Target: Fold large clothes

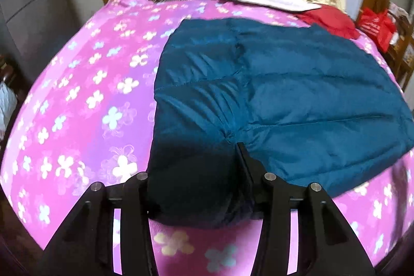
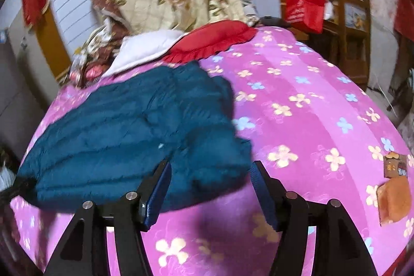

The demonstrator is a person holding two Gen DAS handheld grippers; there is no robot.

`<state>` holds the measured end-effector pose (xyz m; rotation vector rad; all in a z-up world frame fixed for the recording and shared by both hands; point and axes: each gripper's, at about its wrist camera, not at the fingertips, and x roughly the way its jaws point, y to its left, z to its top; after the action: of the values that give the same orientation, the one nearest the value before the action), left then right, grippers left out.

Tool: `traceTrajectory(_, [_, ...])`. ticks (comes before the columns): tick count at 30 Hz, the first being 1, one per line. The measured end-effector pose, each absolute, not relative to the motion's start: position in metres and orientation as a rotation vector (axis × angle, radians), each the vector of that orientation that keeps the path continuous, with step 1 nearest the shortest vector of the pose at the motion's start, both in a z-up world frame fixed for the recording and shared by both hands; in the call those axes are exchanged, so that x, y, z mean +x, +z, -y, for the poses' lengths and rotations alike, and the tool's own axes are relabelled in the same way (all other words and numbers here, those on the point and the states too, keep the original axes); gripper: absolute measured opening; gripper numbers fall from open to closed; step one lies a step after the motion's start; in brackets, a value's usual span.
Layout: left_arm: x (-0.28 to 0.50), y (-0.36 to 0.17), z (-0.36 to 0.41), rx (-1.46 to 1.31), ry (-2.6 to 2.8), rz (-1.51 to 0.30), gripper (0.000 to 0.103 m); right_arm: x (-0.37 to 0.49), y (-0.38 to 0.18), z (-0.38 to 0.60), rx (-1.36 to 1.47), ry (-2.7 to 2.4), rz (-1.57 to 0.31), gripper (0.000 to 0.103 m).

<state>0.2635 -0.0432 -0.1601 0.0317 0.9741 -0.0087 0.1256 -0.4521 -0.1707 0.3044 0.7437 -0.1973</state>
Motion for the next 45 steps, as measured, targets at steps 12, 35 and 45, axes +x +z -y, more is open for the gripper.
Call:
traceTrajectory(12, [0.339, -0.192, 0.05, 0.099, -0.001, -0.857, 0.078, 0.175, -0.195, 0.441, 0.332, -0.215, -0.752, 0.061])
traceTrajectory(35, [0.258, -0.14, 0.019, 0.119, 0.093, -0.716, 0.081, 0.115, -0.179, 0.423, 0.311, -0.207, -0.675, 0.061])
traceTrajectory(45, [0.141, -0.119, -0.022, -0.072, 0.251, -0.628, 0.081, 0.146, -0.17, 0.277, 0.134, 0.115, -0.776, 0.061])
